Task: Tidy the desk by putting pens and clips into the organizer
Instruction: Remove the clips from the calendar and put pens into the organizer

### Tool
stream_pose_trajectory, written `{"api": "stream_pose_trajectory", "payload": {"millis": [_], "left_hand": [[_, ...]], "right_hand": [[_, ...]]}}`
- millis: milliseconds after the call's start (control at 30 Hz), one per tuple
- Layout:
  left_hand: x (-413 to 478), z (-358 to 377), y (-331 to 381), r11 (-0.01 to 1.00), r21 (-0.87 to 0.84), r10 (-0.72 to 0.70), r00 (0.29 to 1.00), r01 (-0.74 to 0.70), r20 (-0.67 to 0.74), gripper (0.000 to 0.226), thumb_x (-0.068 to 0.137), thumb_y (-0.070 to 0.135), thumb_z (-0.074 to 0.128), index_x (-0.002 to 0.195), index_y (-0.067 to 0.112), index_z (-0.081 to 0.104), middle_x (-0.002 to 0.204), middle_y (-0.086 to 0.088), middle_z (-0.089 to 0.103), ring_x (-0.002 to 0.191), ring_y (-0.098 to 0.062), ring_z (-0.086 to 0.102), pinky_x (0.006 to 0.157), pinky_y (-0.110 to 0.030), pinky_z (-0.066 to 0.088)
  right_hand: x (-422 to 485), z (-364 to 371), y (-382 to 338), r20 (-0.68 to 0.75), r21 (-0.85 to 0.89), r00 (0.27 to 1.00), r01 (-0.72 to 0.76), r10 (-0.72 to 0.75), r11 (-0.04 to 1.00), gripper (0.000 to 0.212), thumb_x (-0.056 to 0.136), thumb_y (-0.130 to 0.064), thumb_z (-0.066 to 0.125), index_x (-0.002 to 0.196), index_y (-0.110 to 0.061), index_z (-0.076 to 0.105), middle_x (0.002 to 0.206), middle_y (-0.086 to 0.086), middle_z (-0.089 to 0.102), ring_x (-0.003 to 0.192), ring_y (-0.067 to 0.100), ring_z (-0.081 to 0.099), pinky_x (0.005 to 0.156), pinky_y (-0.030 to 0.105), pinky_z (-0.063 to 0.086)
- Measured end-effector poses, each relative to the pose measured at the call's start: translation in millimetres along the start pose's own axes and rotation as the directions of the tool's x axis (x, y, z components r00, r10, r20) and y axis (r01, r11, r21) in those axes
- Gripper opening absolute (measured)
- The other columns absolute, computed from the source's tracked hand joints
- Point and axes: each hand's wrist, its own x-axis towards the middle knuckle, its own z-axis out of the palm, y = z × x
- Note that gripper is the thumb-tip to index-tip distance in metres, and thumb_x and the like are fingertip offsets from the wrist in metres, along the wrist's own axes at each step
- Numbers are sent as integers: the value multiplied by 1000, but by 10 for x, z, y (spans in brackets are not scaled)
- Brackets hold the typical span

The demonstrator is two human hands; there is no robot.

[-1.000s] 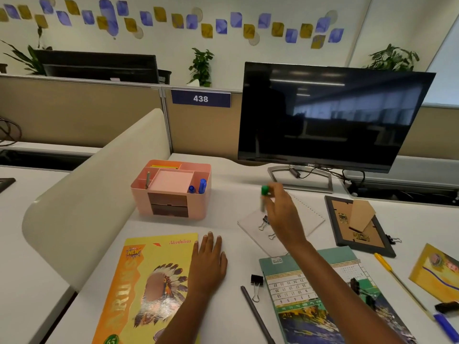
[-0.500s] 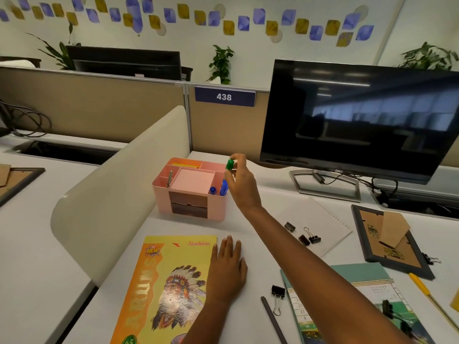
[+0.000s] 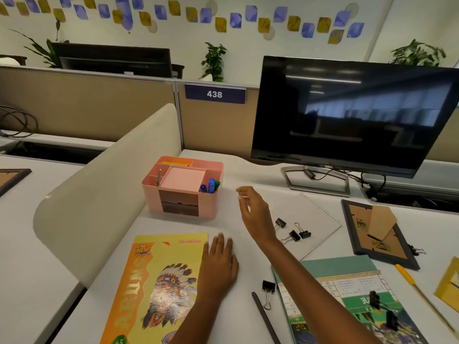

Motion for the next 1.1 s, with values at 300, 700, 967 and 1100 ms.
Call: {"api": "stream_pose_trajectory", "payload": {"millis": [300, 700, 967, 1100], "left_hand": [[-37, -57, 7, 1000, 7, 1, 1000, -1, 19, 47, 76, 26, 35, 95, 8, 73, 99, -15, 72, 89, -27, 71, 72, -40, 57], [-193, -111, 694, 929, -315, -220, 975, 195, -44, 64, 86, 43, 26, 127, 3, 54, 130, -23, 54, 121, -38, 50, 101, -46, 40], [-297, -65, 1410, 959, -281, -40, 999, 38, 0, 48, 84, 34, 39, 113, 4, 64, 112, -24, 64, 96, -39, 65, 78, -46, 55], [-364, 11, 1651, 971, -238, 22, 1000, -20, 8, 53, 84, 36, 32, 111, 4, 64, 116, -26, 62, 102, -41, 63, 83, -48, 53]], "right_hand": [[-851, -651, 588, -2, -150, 998, -59, 60, 987, 19, 91, -2, 45, 99, -8, 62, 100, 1, 62, 93, 9, 56, 81, -3, 35], [-1592, -1591, 968, -121, -302, 983, -166, 135, 939, 18, 87, 2, 46, 88, -6, 63, 87, -5, 56, 79, 1, 53, 72, -7, 35], [-1897, -2114, 1231, -212, -348, 947, -302, 240, 888, 17, 85, 7, 49, 86, -5, 61, 90, 10, 63, 83, 16, 59, 66, -2, 42], [-2048, -2317, 1351, -281, -414, 922, -367, 267, 833, 19, 82, 10, 51, 87, -4, 63, 91, 12, 63, 82, 18, 58, 66, 3, 42]]}}
